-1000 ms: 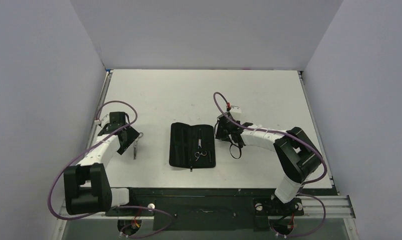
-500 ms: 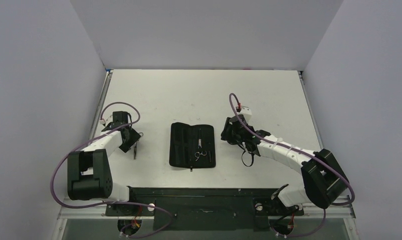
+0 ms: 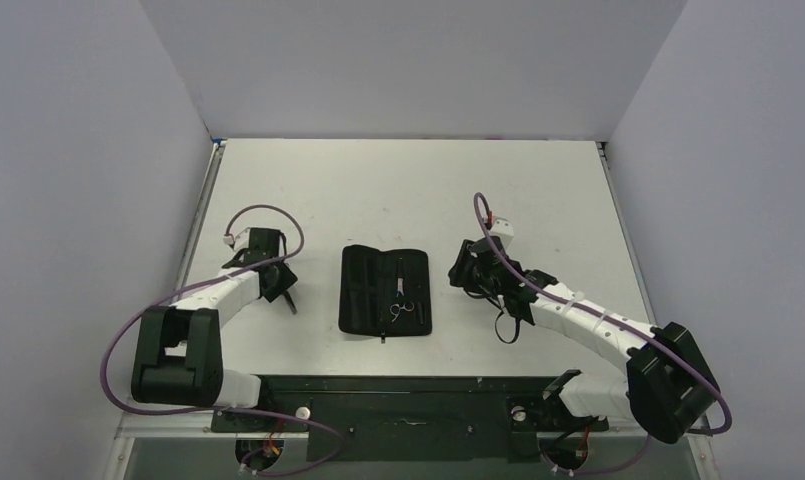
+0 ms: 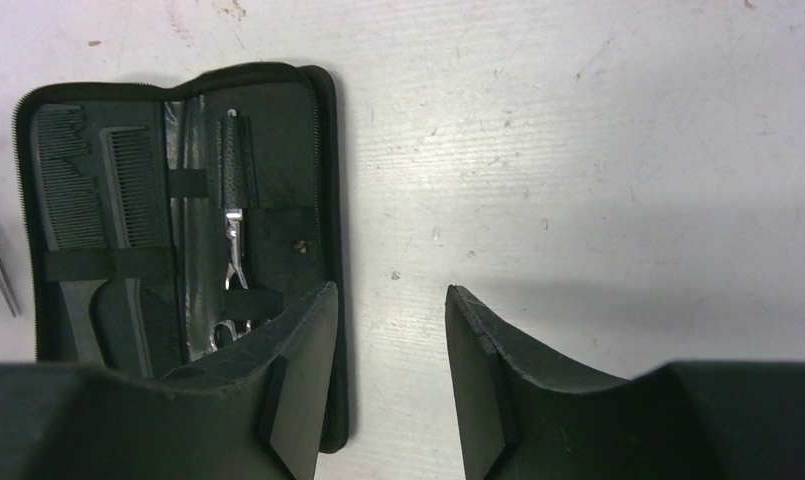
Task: Sort the hair-cutting tools
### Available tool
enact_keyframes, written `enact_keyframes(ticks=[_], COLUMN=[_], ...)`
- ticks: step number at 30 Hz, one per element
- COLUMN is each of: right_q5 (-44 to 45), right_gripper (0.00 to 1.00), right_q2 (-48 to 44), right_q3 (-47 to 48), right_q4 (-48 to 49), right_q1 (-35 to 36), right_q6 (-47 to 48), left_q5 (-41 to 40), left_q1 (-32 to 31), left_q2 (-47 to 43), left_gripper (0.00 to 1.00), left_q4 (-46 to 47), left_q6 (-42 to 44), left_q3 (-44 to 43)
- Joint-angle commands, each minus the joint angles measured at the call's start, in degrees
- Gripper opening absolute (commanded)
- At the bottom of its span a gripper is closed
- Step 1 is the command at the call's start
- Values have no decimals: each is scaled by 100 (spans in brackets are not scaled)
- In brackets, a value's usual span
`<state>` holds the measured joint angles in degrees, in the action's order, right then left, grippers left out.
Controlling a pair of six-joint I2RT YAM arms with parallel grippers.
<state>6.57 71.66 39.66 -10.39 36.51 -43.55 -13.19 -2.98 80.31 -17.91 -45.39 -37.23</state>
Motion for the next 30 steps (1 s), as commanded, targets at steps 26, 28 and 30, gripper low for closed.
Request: enact_keyframes(ticks=[26,28,30], right_q5=[-42,-79,-133], right_gripper=[40,40,40], right_q2=[-696,-693,-682], right_q3=[-435,-448,-454], right_q4=[-122,-110,-89], right_q1=[55,57,56], right_q6=[72,89,112], left_q5=[-559,-546,-519], left_q1=[-414,-359,-345], left_q2=[-121,70,354], left_gripper=[52,52,52], left_q4=[-1258,-1250,-1233], left_q6=[-47,-29,2], left_q3=[-977,-1078,-1185])
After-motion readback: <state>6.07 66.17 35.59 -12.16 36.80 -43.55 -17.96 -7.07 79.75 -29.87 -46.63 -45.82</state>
